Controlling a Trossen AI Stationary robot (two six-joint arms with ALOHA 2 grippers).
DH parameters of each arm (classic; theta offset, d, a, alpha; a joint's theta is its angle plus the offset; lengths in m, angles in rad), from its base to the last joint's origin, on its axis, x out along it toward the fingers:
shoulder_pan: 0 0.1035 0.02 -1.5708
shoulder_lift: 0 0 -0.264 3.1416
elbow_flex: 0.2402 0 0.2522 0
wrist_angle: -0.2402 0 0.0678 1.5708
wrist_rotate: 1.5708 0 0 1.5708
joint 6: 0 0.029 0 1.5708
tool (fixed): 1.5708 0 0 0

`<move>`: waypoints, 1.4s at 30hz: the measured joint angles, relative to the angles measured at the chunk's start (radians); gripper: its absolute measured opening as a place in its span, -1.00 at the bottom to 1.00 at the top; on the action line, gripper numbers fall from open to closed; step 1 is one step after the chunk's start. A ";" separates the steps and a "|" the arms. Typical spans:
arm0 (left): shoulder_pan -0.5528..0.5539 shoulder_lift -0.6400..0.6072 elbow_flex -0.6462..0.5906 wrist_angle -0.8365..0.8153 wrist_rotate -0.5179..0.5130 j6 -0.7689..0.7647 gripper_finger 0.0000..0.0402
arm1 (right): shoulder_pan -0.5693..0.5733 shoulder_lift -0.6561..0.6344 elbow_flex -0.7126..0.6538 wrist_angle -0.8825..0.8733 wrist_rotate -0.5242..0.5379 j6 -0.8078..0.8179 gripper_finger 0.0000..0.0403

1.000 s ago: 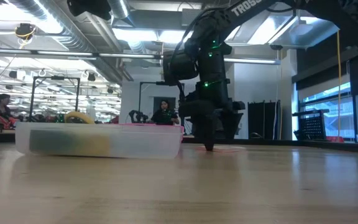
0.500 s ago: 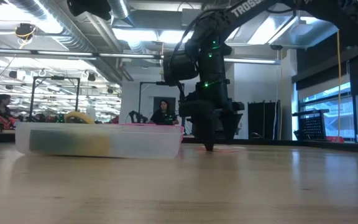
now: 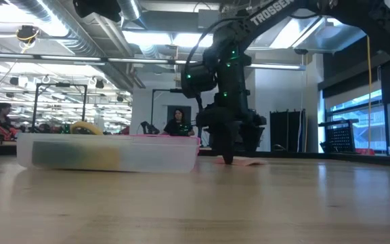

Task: Pack school essentials
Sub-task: Put the pink sticky note into the pink supply box

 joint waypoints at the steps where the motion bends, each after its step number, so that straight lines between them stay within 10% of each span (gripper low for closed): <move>1: 0.000 0.000 0.000 0.000 0.000 0.000 -0.51 | -0.010 0.001 -0.001 0.005 -0.027 -0.023 0.95; 42: 0.000 0.000 0.000 0.000 0.000 0.000 -0.51 | -0.023 0.004 0.024 -0.006 -0.081 -0.293 0.84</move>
